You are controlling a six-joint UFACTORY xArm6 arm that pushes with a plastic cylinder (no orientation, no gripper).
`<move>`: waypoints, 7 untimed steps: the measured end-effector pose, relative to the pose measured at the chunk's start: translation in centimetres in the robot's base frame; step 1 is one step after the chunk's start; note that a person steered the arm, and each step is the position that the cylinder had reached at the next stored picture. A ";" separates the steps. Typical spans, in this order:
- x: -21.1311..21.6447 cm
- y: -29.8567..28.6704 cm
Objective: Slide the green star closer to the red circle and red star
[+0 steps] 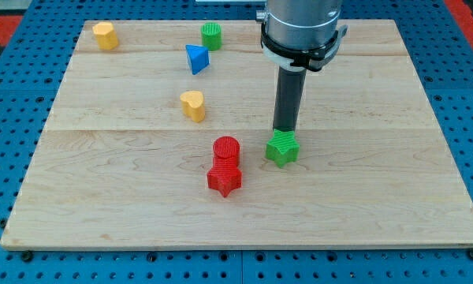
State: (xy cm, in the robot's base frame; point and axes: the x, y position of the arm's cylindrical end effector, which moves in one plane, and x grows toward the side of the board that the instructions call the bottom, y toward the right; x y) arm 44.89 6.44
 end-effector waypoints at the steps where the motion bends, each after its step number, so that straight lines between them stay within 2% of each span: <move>1: 0.0 -0.3; 3: -1.0 2.4; 4: 2.1 8.7; 5: 8.2 4.8; 7: 3.4 2.6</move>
State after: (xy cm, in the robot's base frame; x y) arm 48.28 9.02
